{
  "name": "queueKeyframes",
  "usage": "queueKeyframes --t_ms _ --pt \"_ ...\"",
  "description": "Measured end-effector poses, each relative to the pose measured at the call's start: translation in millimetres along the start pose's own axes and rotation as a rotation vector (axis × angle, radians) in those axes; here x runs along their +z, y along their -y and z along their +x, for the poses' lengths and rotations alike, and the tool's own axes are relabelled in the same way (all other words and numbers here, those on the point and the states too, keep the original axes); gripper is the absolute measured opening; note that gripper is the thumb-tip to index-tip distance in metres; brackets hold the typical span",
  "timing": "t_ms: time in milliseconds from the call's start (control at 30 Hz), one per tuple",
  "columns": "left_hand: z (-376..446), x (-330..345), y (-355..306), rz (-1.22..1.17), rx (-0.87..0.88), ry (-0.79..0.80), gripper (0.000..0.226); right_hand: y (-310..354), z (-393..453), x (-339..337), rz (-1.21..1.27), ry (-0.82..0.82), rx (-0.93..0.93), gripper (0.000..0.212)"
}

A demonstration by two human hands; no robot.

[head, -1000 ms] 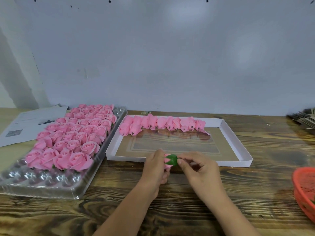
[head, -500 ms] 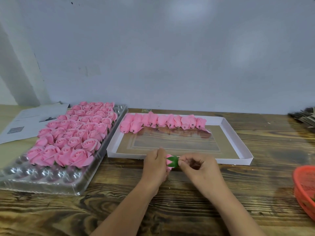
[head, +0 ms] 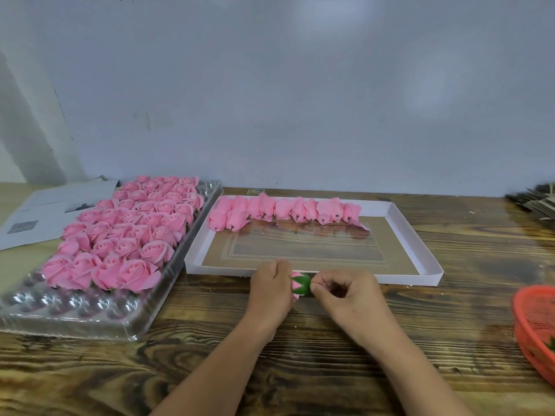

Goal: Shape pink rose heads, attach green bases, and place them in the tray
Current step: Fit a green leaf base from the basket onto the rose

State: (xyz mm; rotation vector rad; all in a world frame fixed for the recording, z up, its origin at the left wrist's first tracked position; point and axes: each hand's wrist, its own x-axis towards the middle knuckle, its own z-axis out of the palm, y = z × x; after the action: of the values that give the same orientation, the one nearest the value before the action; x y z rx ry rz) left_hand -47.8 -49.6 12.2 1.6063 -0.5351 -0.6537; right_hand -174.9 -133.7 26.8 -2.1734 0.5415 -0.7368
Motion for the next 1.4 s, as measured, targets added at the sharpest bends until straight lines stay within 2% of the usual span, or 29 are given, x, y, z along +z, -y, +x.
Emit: queueKeyframes --t_ms 200,333,467,567,633,767,867,967,1100,1167,1233,1300,1400 --pt "3 0 1 0.019 0.031 -0.025 0.039 -4 1 -1 -0.052 -0.013 0.032 0.027" --pt "5 2 3 0.248 0.186 -0.1 0.041 -8 -1 4 -0.087 0.08 0.041 0.035" --pt "1 3 5 0.268 0.314 -0.048 0.04 -11 -3 14 -0.199 0.085 -0.003 0.042" --pt "-1 2 -2 0.147 0.36 0.062 0.028 -11 0 13 -0.088 -0.03 0.031 0.028" --pt "-2 1 -4 0.077 0.366 0.1 0.032 -9 3 11 0.074 -0.061 0.089 0.02" --pt "-1 1 -1 0.067 0.363 0.133 0.054 -2 5 6 0.424 0.003 0.158 0.022" --pt "-1 1 -1 0.056 0.38 0.164 0.045 -2 4 7 0.504 0.044 0.194 0.023" --pt "2 1 -3 0.069 0.365 0.156 0.031 -5 5 10 0.455 0.041 0.19 0.023" --pt "1 -3 -3 0.136 0.357 0.179 0.033 -10 5 13 0.237 0.015 0.128 0.036" --pt "-2 -2 -5 0.125 0.379 0.187 0.039 -9 3 13 0.225 0.039 0.094 0.039" --pt "-4 -1 -7 0.089 0.426 0.141 0.039 -8 2 15 0.246 0.074 0.07 0.038" --pt "-6 -1 -11 0.059 0.493 0.111 0.028 -9 1 18 0.213 0.096 0.059 0.034" --pt "-9 -2 -15 0.002 0.549 0.145 0.015 -10 1 21 0.169 0.109 0.06 0.026"
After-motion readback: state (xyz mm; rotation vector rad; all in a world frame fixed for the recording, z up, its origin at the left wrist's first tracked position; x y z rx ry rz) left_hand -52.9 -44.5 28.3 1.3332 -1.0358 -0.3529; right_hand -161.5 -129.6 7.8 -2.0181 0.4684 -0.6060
